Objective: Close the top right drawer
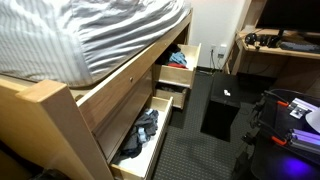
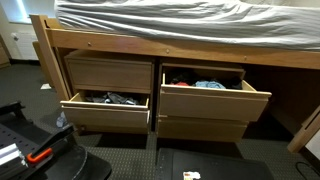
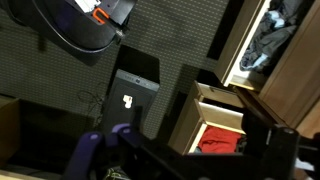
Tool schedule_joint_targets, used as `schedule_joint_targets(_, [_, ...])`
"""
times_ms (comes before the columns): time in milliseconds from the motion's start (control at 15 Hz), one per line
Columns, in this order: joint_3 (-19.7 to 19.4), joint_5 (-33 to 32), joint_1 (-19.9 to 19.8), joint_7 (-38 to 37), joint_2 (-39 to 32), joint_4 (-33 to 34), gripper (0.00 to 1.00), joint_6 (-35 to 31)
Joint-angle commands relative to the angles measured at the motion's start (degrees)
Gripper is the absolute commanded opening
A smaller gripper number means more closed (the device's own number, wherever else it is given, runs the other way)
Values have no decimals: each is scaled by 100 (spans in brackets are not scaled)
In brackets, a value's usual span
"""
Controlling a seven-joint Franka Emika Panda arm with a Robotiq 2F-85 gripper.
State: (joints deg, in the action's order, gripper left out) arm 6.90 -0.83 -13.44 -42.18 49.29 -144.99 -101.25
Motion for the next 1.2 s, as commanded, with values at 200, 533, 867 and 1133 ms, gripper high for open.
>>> schedule_joint_targets(200, [550,-996,-916,-836,-2588,731,100,-184])
schedule_joint_targets(533, [28,-1705,-609,-774,-4251,2090,100,897])
schedule_joint_targets(867, [-523,-1621,183,-9,-5217,3122,100,2085])
schedule_joint_targets(1133, [-791,-1722,559,-756,-5222,3146,100,2333])
